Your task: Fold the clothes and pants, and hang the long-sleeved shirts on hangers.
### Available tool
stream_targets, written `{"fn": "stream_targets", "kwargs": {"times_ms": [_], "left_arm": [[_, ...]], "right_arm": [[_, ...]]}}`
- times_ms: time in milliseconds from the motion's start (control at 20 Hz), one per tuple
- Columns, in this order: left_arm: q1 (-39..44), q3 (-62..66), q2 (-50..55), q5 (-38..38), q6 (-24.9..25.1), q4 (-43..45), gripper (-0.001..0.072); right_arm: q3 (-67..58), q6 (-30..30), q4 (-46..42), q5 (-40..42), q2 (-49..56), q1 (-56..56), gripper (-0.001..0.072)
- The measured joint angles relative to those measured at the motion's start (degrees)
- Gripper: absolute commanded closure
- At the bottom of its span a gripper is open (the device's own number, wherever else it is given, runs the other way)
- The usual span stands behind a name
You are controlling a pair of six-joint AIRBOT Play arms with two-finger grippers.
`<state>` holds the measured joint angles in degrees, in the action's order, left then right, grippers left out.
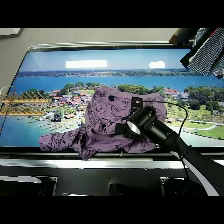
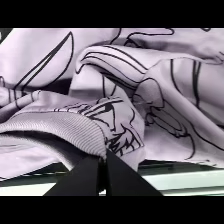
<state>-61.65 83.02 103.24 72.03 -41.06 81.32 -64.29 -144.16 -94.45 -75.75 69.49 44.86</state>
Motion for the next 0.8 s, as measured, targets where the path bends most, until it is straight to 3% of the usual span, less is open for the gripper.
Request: {"fn": "stream_targets", "kwargs": {"times_ms": [500,800], "left_arm": [[0.15,0.81,-1.25,2.97,-0.90,-3.06,0.0679],[3.08,6.64,-4.92,0.98,-1.60,-5.62,0.0680]], "right_arm": [[0.00,-0.42,-0.72,-1.81,0.00,0.00,0.0672],[0.00,-0.59,-0.83,-1.86,0.00,0.00,0.0672]]}}
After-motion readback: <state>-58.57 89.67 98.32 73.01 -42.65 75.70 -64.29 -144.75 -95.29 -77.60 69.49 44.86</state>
